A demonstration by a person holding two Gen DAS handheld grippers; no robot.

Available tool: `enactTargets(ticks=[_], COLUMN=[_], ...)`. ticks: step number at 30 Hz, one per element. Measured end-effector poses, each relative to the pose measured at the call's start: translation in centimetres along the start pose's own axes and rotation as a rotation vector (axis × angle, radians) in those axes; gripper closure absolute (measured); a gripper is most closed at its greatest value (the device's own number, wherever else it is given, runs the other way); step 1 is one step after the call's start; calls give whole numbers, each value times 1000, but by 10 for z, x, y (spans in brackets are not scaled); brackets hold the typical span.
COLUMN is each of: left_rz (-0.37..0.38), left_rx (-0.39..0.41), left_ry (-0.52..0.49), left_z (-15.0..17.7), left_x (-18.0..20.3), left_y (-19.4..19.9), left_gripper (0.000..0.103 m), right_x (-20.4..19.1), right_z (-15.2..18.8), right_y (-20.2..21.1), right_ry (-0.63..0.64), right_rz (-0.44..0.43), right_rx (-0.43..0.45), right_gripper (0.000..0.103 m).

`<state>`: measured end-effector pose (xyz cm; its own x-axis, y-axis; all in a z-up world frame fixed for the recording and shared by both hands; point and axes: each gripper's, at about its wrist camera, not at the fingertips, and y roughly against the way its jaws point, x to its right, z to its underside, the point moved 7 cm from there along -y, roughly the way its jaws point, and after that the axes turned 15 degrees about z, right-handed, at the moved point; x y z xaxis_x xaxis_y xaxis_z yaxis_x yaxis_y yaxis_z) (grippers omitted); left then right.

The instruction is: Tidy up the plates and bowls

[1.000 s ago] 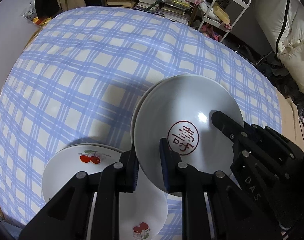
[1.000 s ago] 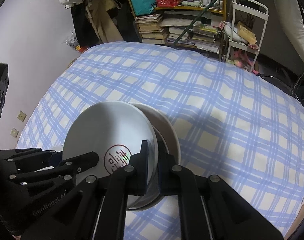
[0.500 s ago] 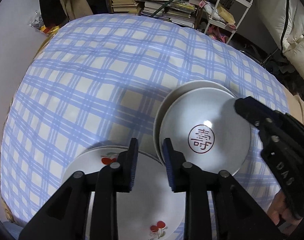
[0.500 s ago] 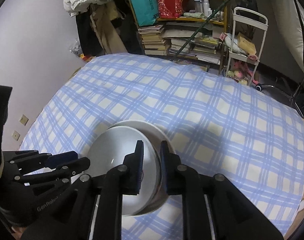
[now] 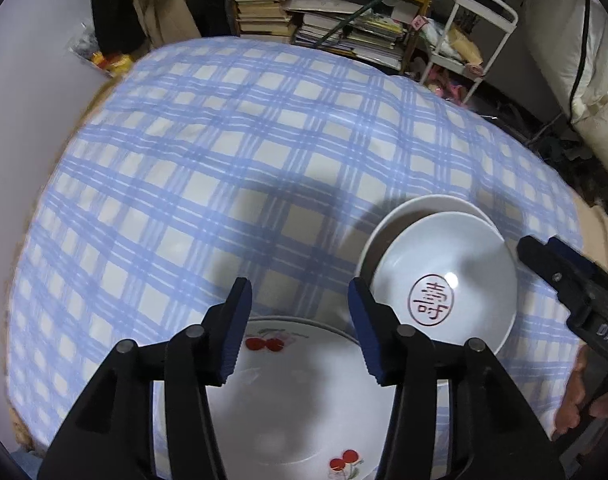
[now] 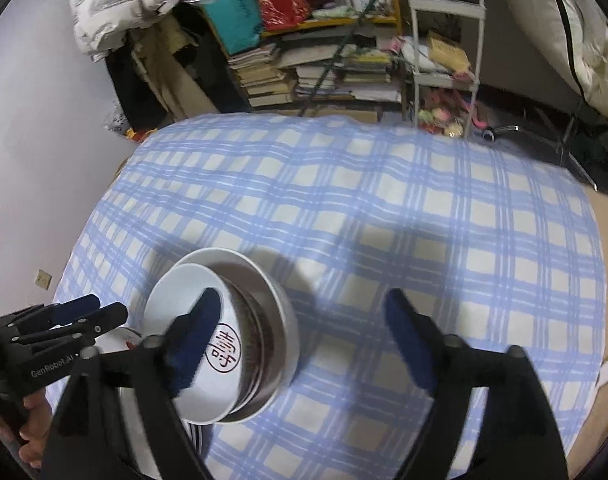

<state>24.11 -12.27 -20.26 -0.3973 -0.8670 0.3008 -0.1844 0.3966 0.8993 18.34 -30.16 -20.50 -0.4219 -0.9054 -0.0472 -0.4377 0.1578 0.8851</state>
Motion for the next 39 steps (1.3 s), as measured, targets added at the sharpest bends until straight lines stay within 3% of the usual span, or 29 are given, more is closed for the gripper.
enactTargets(ticks=[5,13,28,39], left_rz=[60,103,45,22], left_rx=[-18,-25,-58,-59], left_ry=[52,88,36,9], left_z=[-1,-2,-3,-2], left_x=[-7,-7,-3,2], left_y=[-10,-18,-27,-29], left_gripper=[54,54,54,54], right_x=[4,9,26,25], right_z=[9,10,15,31], right_y=[-18,-15,-12,-30], right_ry=[-10,-11,-56,-52], right_rz=[25,35,54,69], right_rx=[-75,-66,-109,-205], right_gripper=[5,4,4,4])
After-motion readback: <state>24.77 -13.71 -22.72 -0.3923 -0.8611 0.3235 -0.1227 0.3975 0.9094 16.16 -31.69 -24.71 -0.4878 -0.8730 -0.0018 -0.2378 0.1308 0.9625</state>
